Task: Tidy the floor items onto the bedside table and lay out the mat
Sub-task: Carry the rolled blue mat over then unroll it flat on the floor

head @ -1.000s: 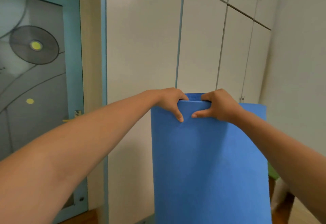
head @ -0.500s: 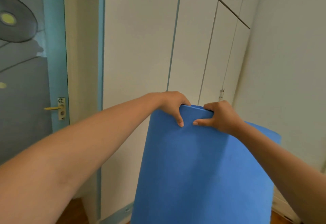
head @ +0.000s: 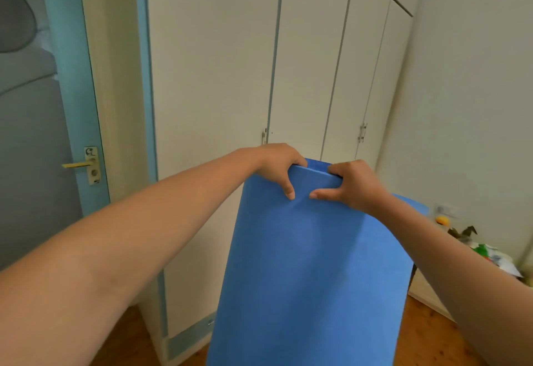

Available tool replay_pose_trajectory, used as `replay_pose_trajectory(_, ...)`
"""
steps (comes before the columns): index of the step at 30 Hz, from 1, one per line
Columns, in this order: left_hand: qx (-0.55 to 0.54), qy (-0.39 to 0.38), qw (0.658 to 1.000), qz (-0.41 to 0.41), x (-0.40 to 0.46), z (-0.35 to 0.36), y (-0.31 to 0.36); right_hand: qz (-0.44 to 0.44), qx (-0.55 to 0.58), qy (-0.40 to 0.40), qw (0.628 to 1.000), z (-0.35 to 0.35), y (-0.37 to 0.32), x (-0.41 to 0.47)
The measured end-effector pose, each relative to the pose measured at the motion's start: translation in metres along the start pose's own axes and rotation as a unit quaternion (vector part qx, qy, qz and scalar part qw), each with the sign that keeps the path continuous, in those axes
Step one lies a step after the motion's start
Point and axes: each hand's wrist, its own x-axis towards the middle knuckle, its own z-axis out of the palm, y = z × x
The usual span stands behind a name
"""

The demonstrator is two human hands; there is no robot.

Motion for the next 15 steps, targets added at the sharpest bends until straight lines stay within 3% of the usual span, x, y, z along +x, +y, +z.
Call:
replay_pose_trajectory(8, 0.001, 0.011, 0.997, 0.072, 0.065, 0.064, -0.034, 0.053, -0.101, -0.022, 0.993, 0.049, 0.039, 0.006)
replay_pose_trajectory(15, -0.052, -0.067, 0.983, 0.164, 0.133, 0.149, -0.075, 0.136, -0.187, -0.105, 0.967, 0.132, 0.080, 0.003)
